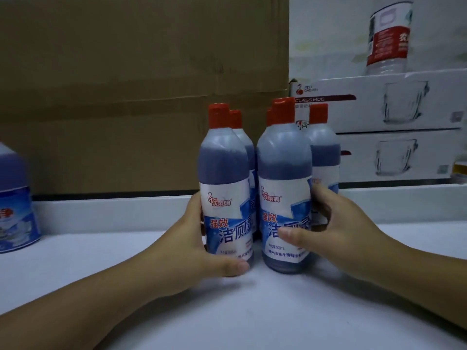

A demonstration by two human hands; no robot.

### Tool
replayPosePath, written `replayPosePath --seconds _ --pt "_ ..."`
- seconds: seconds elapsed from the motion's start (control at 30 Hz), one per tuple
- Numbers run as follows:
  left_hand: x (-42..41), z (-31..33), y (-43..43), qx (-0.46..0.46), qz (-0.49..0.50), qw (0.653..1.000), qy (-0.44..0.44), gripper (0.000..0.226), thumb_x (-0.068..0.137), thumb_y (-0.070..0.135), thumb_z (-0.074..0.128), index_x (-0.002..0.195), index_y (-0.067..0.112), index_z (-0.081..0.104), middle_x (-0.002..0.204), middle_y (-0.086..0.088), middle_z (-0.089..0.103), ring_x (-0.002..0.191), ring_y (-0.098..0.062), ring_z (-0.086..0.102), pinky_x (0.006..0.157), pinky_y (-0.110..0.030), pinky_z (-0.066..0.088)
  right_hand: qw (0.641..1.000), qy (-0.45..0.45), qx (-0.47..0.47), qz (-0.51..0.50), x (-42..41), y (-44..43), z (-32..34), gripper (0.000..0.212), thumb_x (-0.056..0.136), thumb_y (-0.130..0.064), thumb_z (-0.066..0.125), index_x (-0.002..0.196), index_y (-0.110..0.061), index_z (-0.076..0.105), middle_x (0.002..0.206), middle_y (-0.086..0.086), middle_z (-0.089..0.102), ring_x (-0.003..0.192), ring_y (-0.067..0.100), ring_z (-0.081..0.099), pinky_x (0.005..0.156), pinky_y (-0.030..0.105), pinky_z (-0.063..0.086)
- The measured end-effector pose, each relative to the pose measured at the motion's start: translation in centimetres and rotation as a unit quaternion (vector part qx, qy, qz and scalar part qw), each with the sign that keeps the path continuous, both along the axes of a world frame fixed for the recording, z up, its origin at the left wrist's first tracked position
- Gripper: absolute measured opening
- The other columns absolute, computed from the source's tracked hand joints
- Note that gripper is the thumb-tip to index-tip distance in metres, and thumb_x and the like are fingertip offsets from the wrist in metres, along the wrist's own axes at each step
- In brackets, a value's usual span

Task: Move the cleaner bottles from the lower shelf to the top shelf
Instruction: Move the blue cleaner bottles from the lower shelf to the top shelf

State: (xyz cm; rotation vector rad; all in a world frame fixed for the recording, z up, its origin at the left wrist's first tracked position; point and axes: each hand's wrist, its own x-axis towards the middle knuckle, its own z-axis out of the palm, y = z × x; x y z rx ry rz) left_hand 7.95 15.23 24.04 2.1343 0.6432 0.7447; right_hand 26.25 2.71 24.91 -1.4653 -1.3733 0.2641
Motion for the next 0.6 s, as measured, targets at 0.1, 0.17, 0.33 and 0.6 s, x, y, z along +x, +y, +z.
replayPosePath --seconds 0.1,0.17,0.33,0.6 --pt "-0.3 -0.4 0.5 -0.013 -0.002 1.000 0.000 0.086 0.050 0.028 0.090 0.115 0.052 0.039 0.115 0.024 0.059 0.107 0.000 0.059 0.085 -0.025 0.056 1.000 -0.017 -0.004 -0.018 0.0 -0.2 0.2 0.062 0.054 -0.037 0.076 0.105 -0.048 0.042 0.104 -0.028 0.057 0.100 0.001 0.059 0.089 0.032 0.055" --pt "-0.1 -0.6 0.8 -0.017 0.001 1.000 -0.007 0.081 0.046 0.029 0.090 0.109 0.052 0.045 0.112 0.020 0.062 0.106 -0.004 0.061 0.085 -0.029 0.056 0.998 -0.036 -0.002 -0.044 -0.1 -0.3 0.2 0.068 0.062 -0.026 0.081 0.112 -0.045 0.039 0.103 -0.027 0.056 0.100 0.002 0.059 0.088 0.034 0.056" --pt "0.2 -0.5 1.2 -0.014 0.013 1.000 -0.012 0.088 0.035 0.034 0.089 0.115 0.042 0.053 0.108 0.015 0.068 0.102 -0.010 0.065 0.086 -0.036 0.057 0.998 -0.034 -0.033 -0.048 -0.3 -0.4 0.1 0.077 0.068 -0.022 0.078 0.129 -0.042 0.037 0.120 -0.020 0.055 0.111 0.006 0.056 0.094 0.038 0.053" --pt "0.3 -0.1 0.5 0.016 0.038 0.999 0.019 0.078 0.051 0.023 0.092 0.116 0.038 0.051 0.110 0.013 0.064 0.099 -0.011 0.065 0.089 -0.038 0.055 0.996 -0.060 -0.053 -0.039 -0.3 -0.3 0.3 0.080 0.072 -0.025 0.075 0.138 -0.038 0.032 0.120 -0.023 0.049 0.114 0.002 0.052 0.098 0.030 0.049"
